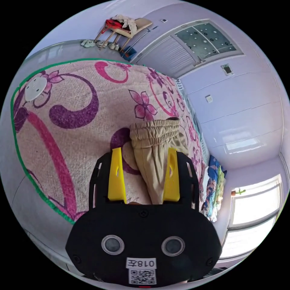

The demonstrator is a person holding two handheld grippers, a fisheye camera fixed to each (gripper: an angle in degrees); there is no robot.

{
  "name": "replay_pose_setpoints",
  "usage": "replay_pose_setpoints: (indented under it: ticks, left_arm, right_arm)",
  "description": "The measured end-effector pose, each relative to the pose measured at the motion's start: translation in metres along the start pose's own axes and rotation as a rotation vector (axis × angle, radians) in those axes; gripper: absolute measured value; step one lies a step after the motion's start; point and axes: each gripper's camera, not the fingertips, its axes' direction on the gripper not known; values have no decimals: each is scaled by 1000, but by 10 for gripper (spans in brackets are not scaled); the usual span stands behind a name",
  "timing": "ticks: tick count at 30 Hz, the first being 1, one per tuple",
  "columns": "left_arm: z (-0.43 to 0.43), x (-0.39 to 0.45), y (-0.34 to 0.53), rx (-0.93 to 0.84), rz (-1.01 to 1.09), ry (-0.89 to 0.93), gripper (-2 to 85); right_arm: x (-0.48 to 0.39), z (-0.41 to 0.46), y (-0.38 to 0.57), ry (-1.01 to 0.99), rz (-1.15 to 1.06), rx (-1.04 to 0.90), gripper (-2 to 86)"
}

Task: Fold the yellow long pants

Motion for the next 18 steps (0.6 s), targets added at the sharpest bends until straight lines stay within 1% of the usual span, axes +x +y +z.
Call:
replay_pose_setpoints:
  ticks: [2, 3, 4, 5, 7, 9, 11, 13, 15, 16, 17, 18]
  left_arm:
    - [10, 16, -10, -50, -18, -138, 121]
    - [10, 22, -11, -64, -3, -165, 95]
    - [5, 36, -12, -50, 59, -181, 59]
    - [-12, 48, -7, 33, 105, -145, 40]
    - [-36, 61, -1, 113, 127, -122, 35]
    - [-43, 68, 3, 142, 130, -188, 37]
    - [-31, 65, 1, 48, 84, -224, 61]
    - [-29, 59, 3, -2, 15, -190, 92]
    - [-50, 62, 18, 97, -22, -147, 111]
    - [-67, 76, 35, 187, 11, -145, 114]
    - [-81, 103, 57, 258, 123, -162, 110]
    - [-84, 121, 70, 270, 203, -179, 107]
  right_arm:
    - [1, -1, 5, -2, 5, 2, 27]
    - [1, -1, 8, 0, 6, 1, 27]
    - [2, -1, 10, -1, 6, 0, 27]
    - [1, -2, 11, -2, 5, -1, 27]
    - [-3, -3, 15, -12, -19, -10, 27]
    - [-9, -1, 18, -12, -48, -23, 27]
    - [-12, 3, 20, -6, -61, -36, 26]
    - [-7, 6, 24, -26, -29, -26, 26]
    - [0, 6, 29, -88, 16, -8, 26]
    - [4, 6, 34, -125, 42, 8, 26]
    - [7, 6, 37, -140, 52, 13, 25]
    - [10, 7, 43, -161, 64, 22, 26]
